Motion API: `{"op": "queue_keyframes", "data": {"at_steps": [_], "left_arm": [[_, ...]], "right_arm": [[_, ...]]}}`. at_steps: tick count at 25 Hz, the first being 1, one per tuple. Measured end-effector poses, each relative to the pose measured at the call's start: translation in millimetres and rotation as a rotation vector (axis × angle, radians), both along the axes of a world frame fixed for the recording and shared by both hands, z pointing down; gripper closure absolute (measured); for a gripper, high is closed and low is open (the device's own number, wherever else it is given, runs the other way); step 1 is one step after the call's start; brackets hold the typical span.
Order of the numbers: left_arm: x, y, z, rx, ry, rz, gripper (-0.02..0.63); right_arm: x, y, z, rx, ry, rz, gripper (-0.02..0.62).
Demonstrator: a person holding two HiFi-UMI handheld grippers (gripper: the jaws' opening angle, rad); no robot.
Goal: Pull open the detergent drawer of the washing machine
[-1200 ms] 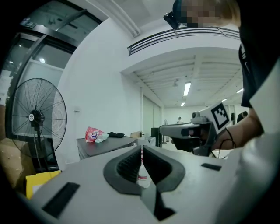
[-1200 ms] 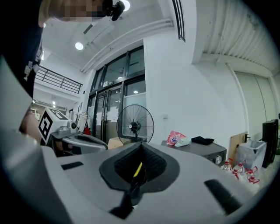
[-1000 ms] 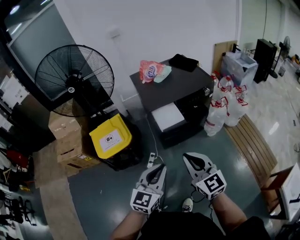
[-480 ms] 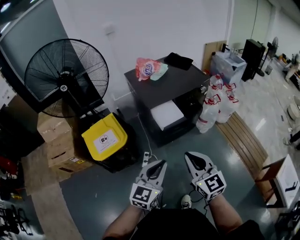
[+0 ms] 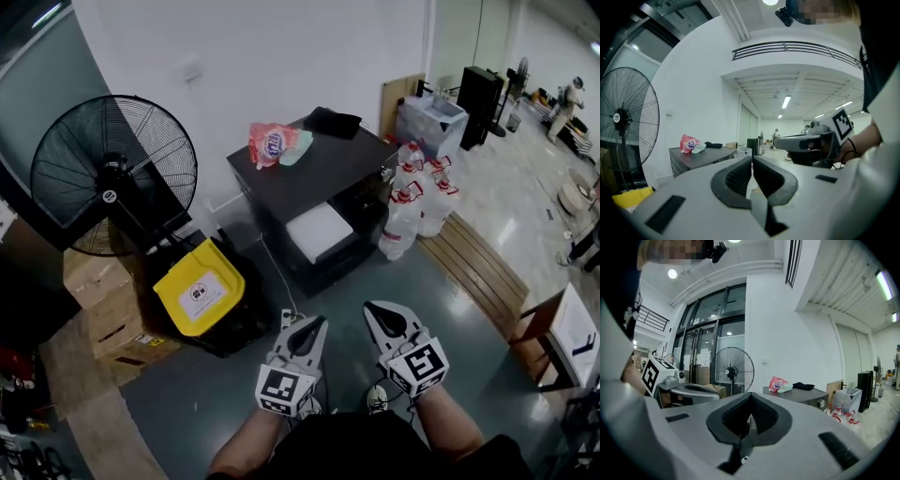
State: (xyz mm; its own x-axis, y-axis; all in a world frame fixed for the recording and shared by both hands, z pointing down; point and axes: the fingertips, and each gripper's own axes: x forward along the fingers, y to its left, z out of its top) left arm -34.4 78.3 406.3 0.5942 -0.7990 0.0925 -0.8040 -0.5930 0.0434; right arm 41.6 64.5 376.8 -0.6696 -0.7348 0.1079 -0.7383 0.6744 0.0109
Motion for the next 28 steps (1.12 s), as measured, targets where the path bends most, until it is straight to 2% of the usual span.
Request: {"op": "queue_keyframes", "data": {"at_steps": [28], "left_arm": [[21.9, 5.1, -4.8, -0.006, -0.008, 0.011, 0.592]], "right_arm": [[17.4, 4.3, 1.9, -0.007, -0.005, -0.009, 0.594]]}}
